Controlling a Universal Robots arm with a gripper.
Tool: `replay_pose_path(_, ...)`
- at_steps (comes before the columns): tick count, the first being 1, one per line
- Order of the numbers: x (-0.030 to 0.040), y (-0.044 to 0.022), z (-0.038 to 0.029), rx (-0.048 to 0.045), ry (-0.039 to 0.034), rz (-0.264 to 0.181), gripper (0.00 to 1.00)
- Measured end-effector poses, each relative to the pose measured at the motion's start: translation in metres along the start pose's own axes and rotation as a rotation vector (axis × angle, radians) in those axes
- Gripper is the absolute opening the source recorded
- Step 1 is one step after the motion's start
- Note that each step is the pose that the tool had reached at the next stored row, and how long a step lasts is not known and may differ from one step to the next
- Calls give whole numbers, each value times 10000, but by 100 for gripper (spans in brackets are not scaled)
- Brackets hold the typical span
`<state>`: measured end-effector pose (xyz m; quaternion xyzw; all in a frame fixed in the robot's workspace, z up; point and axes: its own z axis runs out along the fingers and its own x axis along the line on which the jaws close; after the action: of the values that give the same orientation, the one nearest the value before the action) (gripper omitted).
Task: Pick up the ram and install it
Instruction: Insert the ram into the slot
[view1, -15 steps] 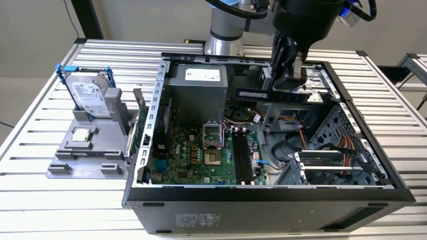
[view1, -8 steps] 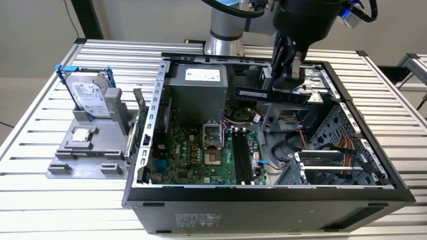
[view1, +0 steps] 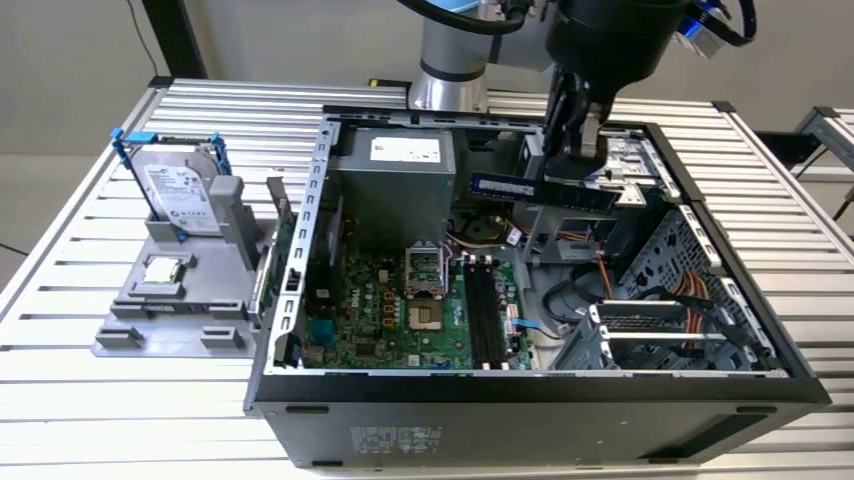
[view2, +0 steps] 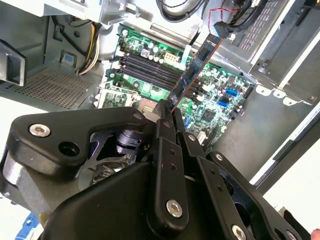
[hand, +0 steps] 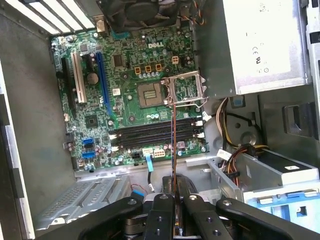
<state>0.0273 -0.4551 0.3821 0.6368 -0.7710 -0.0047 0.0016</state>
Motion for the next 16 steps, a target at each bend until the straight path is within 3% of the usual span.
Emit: replay_pose_path(16, 0, 0, 0, 2, -6, 608, 0)
